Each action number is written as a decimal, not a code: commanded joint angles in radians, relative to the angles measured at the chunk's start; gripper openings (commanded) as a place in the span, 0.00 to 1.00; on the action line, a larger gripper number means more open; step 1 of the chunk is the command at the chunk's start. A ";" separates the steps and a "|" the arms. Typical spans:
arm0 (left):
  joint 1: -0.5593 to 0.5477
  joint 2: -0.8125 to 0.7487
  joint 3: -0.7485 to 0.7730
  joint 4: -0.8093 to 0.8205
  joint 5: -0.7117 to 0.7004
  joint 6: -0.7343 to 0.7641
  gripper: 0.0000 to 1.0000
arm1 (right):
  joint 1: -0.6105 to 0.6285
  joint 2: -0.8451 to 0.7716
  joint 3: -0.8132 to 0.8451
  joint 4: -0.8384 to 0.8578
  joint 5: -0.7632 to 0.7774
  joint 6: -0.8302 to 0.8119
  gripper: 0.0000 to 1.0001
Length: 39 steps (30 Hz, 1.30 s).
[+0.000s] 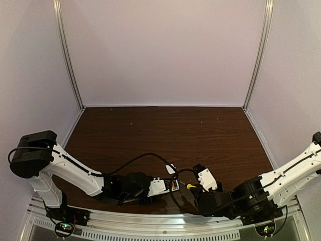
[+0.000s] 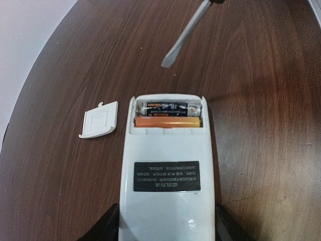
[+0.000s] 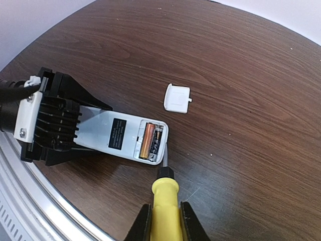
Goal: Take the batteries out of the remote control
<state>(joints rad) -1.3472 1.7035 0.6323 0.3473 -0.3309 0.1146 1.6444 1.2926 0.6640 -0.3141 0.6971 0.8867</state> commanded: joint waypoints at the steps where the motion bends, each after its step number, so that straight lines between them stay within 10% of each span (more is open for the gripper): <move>1: -0.012 0.021 0.012 0.091 -0.072 0.031 0.00 | 0.000 -0.038 -0.045 0.044 0.015 0.014 0.00; 20: -0.038 0.053 -0.017 0.250 -0.210 0.141 0.00 | -0.140 -0.162 -0.134 0.240 -0.183 -0.124 0.00; 39: -0.108 0.187 -0.269 1.082 -0.327 0.507 0.00 | -0.224 -0.459 -0.133 0.050 -0.228 -0.219 0.00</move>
<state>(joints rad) -1.4372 1.8771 0.3862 1.1248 -0.6060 0.5152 1.4261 0.8761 0.5293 -0.1837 0.4770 0.6804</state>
